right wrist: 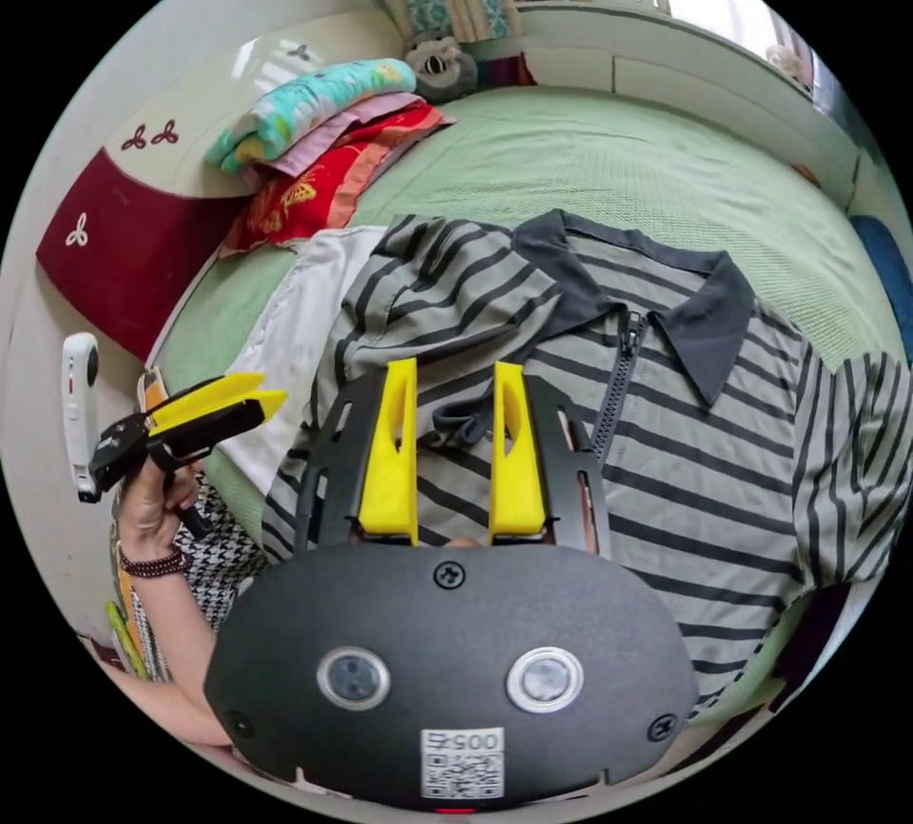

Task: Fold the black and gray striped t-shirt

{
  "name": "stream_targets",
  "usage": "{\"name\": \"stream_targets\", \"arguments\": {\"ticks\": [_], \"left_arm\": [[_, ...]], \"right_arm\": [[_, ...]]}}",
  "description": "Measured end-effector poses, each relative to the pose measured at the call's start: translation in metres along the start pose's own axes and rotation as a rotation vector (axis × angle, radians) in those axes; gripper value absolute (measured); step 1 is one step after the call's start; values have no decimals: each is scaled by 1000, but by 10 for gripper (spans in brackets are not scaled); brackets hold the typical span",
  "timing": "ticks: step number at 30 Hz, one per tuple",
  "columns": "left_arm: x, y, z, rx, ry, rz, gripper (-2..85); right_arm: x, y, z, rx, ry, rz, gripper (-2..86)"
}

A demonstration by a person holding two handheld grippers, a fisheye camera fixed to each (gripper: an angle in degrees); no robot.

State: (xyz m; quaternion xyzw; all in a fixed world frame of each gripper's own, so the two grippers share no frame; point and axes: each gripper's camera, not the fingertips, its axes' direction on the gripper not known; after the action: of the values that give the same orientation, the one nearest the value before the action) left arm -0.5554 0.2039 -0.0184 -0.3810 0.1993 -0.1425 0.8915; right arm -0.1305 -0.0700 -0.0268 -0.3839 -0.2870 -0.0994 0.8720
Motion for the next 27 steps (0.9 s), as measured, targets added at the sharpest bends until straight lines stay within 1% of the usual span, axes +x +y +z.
{"name": "stream_targets", "arguments": {"ticks": [2,6,9,10,11,13,14,16,19,21,22,25,27], "left_arm": [[7,-7,7,-27,1,25,156],[19,-23,23,-74,-34,50,156],[25,-34,31,-90,-27,47,142],[26,-38,33,-96,-37,44,137],[27,-40,34,-100,-44,46,136],[28,-45,36,-113,-63,43,133],[27,-46,36,-115,-61,44,132],[22,-47,36,-112,-53,40,124],[13,-51,37,-116,-8,17,119],[10,-53,37,-116,11,22,118],[8,-54,37,-117,22,26,119],[5,-57,37,-113,37,31,119],[4,-59,36,-115,36,38,119]], "right_arm": [[8,3,8,-45,-35,30,117],[22,2,15,-103,15,91,110],[25,-6,16,-119,-29,79,76],[24,-7,12,-110,-34,61,47],[23,-7,7,-99,-63,54,25],[23,-7,-1,-78,-138,33,8],[24,-8,-6,-62,-188,35,4],[25,-12,-7,-81,-220,26,4],[26,-19,10,-219,-81,20,29],[30,-22,5,-201,-112,26,48],[33,-25,-6,-154,-136,43,56],[34,-38,-44,16,-120,46,70],[25,-57,-57,64,-100,-1,91]]}}
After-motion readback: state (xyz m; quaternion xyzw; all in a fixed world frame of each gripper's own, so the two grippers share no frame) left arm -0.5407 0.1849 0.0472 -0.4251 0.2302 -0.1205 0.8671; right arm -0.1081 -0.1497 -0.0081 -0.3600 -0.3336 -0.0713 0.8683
